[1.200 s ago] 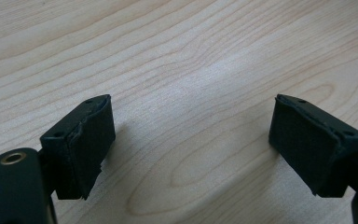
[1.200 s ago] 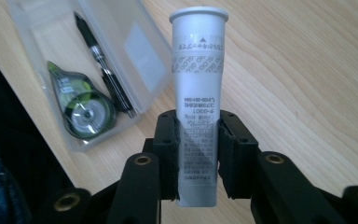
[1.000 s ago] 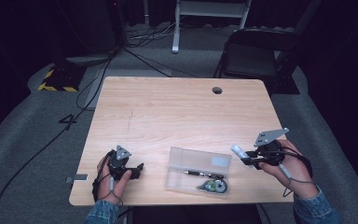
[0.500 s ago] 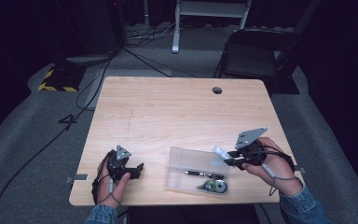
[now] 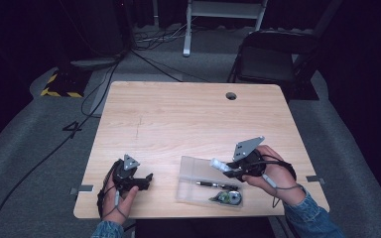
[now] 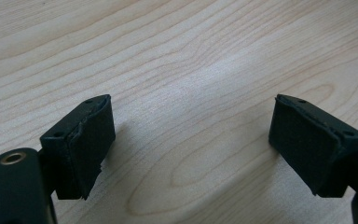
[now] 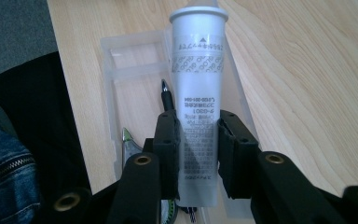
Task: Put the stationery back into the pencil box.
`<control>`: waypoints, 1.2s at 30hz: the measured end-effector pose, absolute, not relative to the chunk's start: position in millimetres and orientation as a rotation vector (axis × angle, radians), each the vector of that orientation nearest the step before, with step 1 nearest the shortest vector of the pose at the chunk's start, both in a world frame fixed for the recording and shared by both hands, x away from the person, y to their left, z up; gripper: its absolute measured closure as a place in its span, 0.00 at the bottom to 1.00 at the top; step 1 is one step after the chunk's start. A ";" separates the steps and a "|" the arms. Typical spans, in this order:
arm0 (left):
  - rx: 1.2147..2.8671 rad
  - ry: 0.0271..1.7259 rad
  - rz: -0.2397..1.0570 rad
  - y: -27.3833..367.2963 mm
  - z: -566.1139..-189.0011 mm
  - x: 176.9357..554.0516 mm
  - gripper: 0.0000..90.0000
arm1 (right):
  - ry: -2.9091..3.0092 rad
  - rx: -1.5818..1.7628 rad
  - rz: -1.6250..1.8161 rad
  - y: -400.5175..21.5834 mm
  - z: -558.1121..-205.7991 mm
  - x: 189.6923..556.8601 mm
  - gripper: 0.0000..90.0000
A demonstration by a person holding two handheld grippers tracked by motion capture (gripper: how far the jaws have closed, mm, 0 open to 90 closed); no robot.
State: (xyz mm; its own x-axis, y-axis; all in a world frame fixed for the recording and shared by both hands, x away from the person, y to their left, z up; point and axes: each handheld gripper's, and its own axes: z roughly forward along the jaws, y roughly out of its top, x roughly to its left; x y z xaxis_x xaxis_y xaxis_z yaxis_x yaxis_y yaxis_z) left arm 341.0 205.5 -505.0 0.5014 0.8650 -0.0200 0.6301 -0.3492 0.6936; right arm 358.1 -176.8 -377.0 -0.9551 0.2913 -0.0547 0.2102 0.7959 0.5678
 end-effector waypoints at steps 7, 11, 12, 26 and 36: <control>2.099 1.219 0.470 205.6 -504.9 341.2 0.16 | 2.866 0.337 0.907 -162.0 -385.0 362.4 0.79; 2.099 1.219 0.470 205.7 -504.9 341.2 0.16 | 2.871 0.311 0.906 -156.1 -391.3 364.0 0.79; 2.099 1.219 0.470 205.7 -504.9 341.2 0.16 | 2.875 0.301 0.904 -154.4 -393.5 364.1 0.79; 2.090 1.224 0.462 205.1 -505.2 342.5 0.16 | 2.949 0.199 0.857 -133.7 -422.1 359.1 0.79; 2.091 1.224 0.461 205.1 -505.2 342.5 0.16 | 2.988 0.128 0.799 -126.3 -436.2 357.4 0.79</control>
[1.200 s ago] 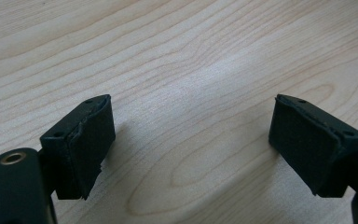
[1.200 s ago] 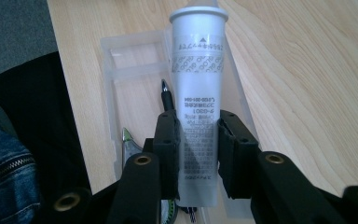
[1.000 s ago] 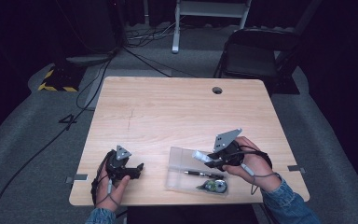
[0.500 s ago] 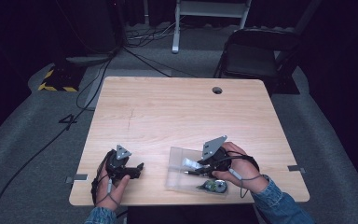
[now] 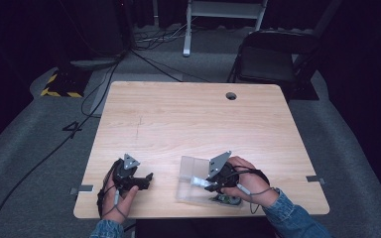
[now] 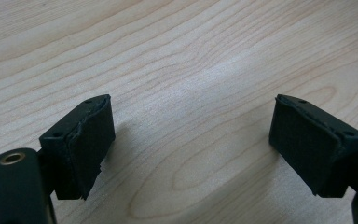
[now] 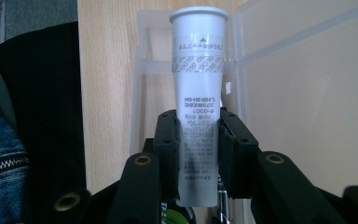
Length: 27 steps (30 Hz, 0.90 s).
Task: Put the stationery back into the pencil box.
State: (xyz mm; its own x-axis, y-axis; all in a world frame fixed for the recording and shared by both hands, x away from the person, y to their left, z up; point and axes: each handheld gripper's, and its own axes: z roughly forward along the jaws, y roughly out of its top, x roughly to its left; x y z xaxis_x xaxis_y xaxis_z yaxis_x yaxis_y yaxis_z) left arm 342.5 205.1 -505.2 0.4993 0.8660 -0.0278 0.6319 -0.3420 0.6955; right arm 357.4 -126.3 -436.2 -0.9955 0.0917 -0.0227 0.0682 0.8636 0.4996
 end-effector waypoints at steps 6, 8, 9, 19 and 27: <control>2.091 1.224 0.461 205.1 -505.2 342.5 0.16 | 3.010 0.088 0.753 -121.8 -443.6 355.6 0.79; 2.090 1.224 0.462 205.1 -505.2 342.5 0.16 | 3.012 0.065 0.741 -121.1 -445.1 356.1 0.79; 2.090 1.223 0.461 205.1 -505.3 342.5 0.16 | 3.016 0.049 0.726 -120.8 -445.7 356.2 0.79; 2.090 1.223 0.461 205.2 -505.3 342.5 0.16 | 3.025 -0.014 0.643 -118.5 -450.8 352.9 0.79; 2.091 1.224 0.462 205.1 -505.2 342.5 0.16 | 3.032 -0.046 0.612 -118.0 -452.8 352.6 0.79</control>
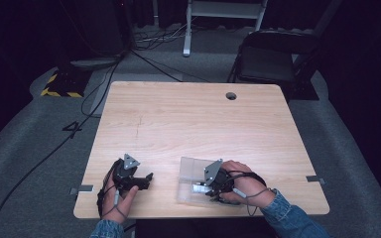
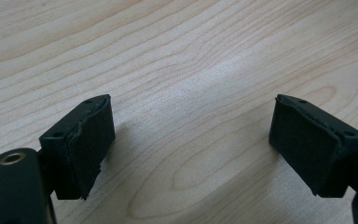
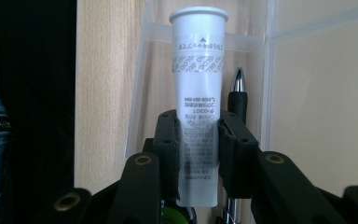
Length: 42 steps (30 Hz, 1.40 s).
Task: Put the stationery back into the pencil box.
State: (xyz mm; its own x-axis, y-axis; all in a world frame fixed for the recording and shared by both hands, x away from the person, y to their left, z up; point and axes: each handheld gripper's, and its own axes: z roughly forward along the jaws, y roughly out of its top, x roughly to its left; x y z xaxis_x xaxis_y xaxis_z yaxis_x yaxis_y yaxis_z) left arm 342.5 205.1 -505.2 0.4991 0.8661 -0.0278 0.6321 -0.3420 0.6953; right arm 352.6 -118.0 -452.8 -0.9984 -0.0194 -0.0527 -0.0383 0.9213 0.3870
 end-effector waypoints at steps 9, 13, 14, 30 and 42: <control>2.090 1.223 0.461 205.1 -505.3 342.5 0.16 | 3.028 -0.061 0.593 -118.2 -450.9 352.2 0.79; 2.091 1.224 0.462 205.1 -505.2 342.5 0.16 | 3.003 -0.137 0.566 -118.9 -447.1 351.6 0.79; 2.090 1.223 0.461 205.1 -505.3 342.5 0.16 | 3.001 -0.155 0.553 -118.9 -447.0 351.4 0.79; 2.091 1.224 0.461 205.1 -505.2 342.5 0.16 | 3.024 -0.159 0.591 -116.4 -454.0 353.5 0.74; 2.091 1.224 0.461 205.1 -505.2 342.5 0.16 | 2.953 -0.014 0.785 -125.2 -441.0 359.3 0.68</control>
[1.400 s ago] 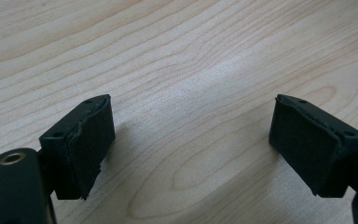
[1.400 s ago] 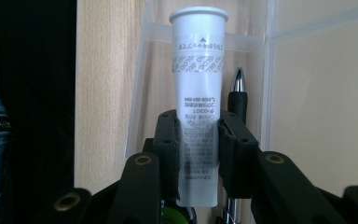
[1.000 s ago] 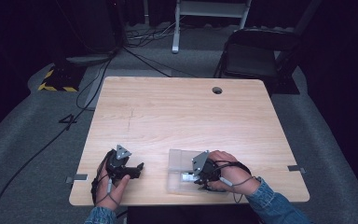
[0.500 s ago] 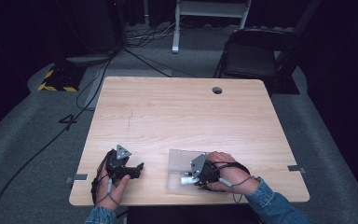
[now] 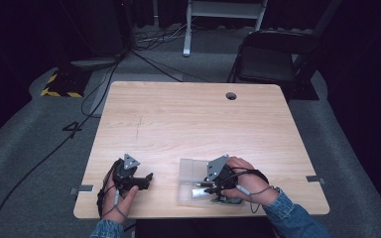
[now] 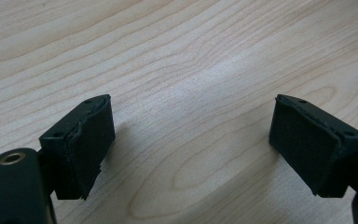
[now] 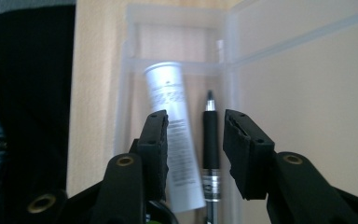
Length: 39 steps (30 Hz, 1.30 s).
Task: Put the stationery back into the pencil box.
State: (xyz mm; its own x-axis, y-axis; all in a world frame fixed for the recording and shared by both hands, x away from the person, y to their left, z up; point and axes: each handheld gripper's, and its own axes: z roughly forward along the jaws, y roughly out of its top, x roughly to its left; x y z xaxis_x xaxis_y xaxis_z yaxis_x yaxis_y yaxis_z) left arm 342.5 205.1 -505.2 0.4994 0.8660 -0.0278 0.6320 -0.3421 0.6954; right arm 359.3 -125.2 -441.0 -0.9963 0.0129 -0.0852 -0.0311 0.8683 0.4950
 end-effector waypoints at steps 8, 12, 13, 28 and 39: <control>2.099 1.220 0.463 205.3 -504.9 343.8 0.16 | 2.845 0.142 0.926 -142.1 -426.6 368.7 0.60; 2.094 1.222 0.455 205.4 -505.1 344.8 0.16 | 2.793 0.216 1.014 -151.1 -418.1 370.6 0.57; 2.092 1.224 0.458 205.5 -505.2 345.2 0.16 | 2.777 0.234 1.032 -153.8 -415.8 371.3 0.56; 2.094 1.223 0.454 212.3 -505.2 347.5 0.16 | 2.595 0.528 1.169 -205.4 -392.4 389.6 0.46; 2.092 1.229 0.462 217.6 -505.0 349.5 0.16 | 2.479 0.721 1.181 -246.1 -388.9 404.9 0.44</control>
State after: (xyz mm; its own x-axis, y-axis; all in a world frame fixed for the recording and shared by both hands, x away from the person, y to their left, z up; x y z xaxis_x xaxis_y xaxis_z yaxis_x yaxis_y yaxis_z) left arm 349.5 217.6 -505.0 0.4963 0.8678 -0.0269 0.6348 -0.3415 0.6931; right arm 404.9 -246.1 -388.9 -0.8285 0.5574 -0.0538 0.3095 0.5359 0.7855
